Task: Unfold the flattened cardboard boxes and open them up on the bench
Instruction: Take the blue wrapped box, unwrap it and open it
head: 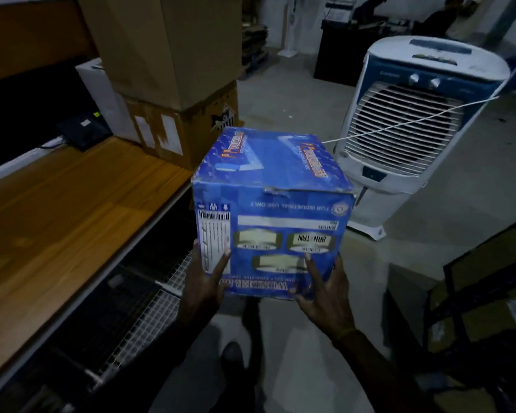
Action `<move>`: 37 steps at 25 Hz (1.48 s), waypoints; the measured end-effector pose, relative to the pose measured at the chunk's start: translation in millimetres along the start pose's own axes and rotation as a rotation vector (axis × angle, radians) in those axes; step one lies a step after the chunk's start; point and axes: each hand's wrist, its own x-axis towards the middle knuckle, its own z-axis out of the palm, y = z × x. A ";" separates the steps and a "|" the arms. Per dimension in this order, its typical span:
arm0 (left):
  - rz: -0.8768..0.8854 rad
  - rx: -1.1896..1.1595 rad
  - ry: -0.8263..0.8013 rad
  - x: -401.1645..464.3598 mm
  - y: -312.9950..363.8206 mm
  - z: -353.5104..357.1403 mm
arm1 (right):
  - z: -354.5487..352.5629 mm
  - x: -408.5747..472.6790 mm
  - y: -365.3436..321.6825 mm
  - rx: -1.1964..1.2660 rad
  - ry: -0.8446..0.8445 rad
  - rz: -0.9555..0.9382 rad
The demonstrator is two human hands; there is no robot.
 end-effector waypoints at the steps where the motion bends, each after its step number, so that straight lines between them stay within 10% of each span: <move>1: -0.014 -0.040 0.042 7.5 5.7 -9.5 | -11.8 4.5 -3.0 0.018 -0.003 -0.037; 9: 0.047 -0.103 -0.029 83.6 27.5 -54.0 | -53.7 23.5 7.0 -0.148 -0.232 -0.045; 19: 0.117 -0.096 0.010 138.1 -4.8 -45.3 | -38.0 82.0 20.1 -0.081 0.070 -0.139; 25: 0.233 -0.018 -0.071 181.1 -14.9 -26.7 | -27.8 146.5 21.9 0.130 0.296 0.133; 37: 0.064 -0.260 0.374 247.2 21.4 -15.4 | -42.9 218.2 10.2 0.419 0.629 0.197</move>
